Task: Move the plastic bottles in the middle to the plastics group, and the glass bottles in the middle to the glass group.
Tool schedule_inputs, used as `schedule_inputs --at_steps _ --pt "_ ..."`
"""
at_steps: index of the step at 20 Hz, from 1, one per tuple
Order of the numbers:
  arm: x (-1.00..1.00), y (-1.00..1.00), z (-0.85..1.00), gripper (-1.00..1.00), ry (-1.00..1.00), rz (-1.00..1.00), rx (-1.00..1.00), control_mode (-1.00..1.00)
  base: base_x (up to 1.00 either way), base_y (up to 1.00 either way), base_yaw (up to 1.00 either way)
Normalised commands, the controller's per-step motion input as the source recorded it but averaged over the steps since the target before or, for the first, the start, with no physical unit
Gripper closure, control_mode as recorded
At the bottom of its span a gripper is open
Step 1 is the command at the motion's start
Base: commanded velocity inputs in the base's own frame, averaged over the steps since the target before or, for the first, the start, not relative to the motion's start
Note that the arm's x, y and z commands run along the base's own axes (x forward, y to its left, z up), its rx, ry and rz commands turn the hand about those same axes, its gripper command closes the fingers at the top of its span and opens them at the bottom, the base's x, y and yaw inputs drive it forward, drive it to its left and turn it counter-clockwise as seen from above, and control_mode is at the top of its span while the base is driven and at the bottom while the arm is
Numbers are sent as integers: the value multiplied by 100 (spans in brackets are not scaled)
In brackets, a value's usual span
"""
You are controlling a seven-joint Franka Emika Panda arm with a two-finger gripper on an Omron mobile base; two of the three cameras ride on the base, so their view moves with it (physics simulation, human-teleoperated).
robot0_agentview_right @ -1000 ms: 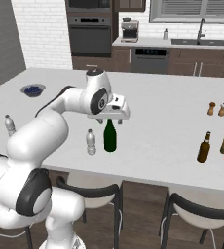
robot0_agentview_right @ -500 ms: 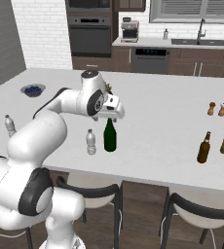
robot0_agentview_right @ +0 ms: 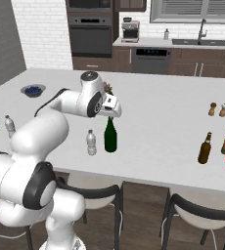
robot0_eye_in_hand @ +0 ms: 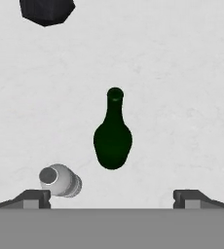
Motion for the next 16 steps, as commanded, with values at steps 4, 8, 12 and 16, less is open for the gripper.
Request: schedule_inputs --at_steps 4,8,12,16 --pt "29 1 -15 -100 0 0 0 -100 0 0 0" --pt "27 0 -19 -100 0 0 0 -100 0 0 0" --pt "28 -1 -19 -100 0 0 0 -100 0 0 0" --pt "23 0 -21 -100 0 0 0 -100 0 0 0"
